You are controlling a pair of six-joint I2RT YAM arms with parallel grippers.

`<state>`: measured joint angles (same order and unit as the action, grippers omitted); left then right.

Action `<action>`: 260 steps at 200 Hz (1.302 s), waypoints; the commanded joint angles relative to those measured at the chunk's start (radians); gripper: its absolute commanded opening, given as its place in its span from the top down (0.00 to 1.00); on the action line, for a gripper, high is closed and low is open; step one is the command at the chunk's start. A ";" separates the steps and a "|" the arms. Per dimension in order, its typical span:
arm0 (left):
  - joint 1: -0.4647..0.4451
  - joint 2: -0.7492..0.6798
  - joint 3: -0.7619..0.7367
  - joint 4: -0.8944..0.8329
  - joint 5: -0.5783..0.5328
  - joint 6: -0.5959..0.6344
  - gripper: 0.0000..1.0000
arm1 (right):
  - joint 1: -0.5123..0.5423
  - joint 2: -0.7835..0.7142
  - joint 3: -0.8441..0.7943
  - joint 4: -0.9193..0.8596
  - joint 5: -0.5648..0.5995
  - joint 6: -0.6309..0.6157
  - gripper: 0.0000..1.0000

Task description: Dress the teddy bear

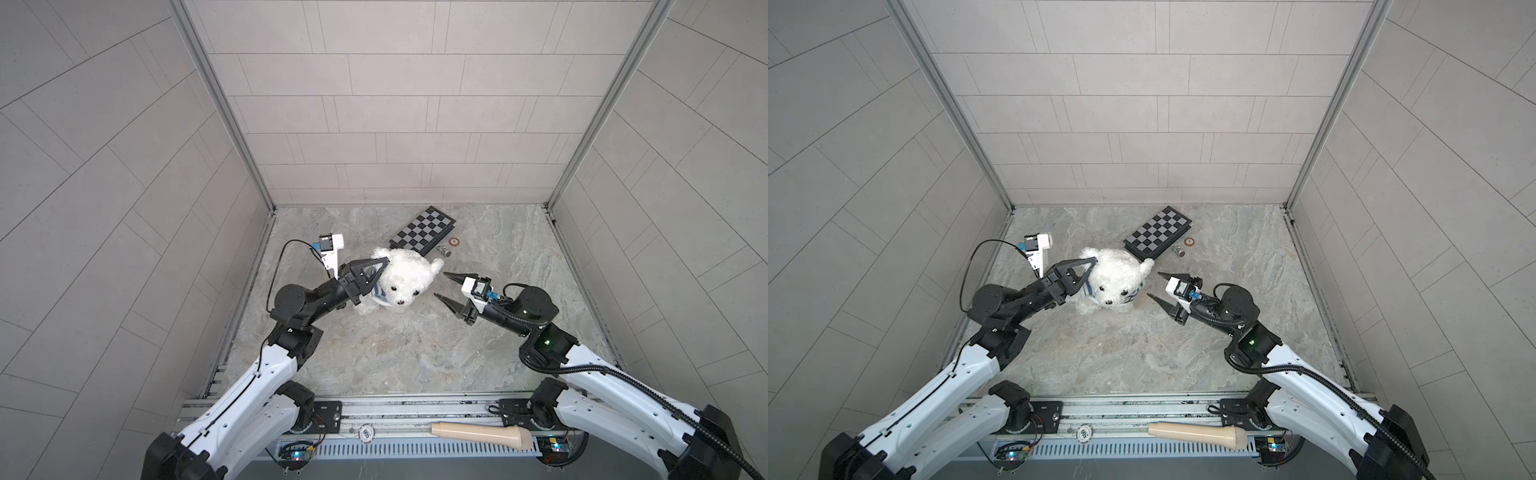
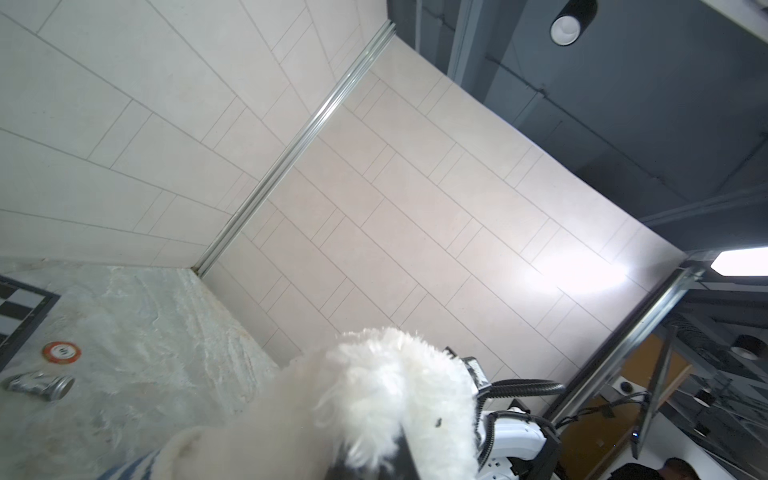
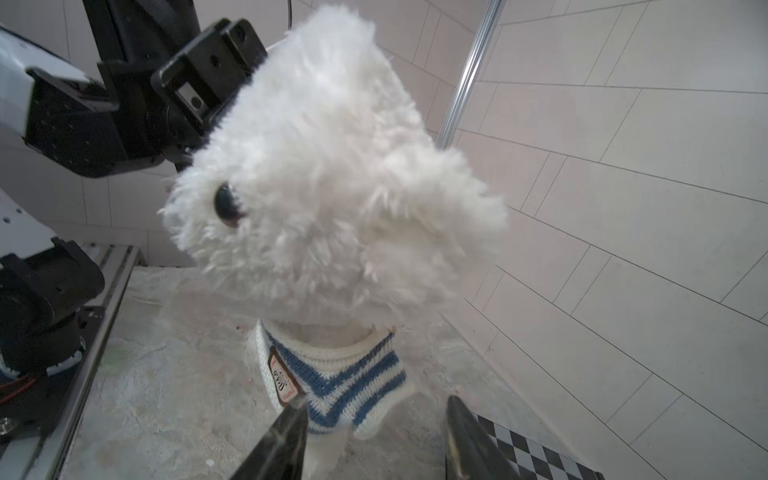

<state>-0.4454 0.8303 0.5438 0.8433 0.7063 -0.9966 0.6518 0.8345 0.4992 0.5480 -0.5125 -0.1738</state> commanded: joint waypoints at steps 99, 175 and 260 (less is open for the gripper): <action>-0.029 -0.049 -0.041 0.302 0.024 -0.103 1.00 | 0.031 0.205 0.073 0.588 -0.263 0.295 0.38; -0.049 -0.048 -0.036 0.220 0.009 -0.042 1.00 | 0.067 0.259 0.114 0.587 -0.270 0.273 0.53; -0.049 -0.131 -0.029 -0.275 -0.105 0.235 1.00 | 0.077 0.163 0.267 -0.021 -0.226 0.074 1.00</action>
<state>-0.4870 0.7223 0.4988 0.7670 0.6323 -0.9024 0.7227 1.0512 0.6796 0.7799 -0.7532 -0.0013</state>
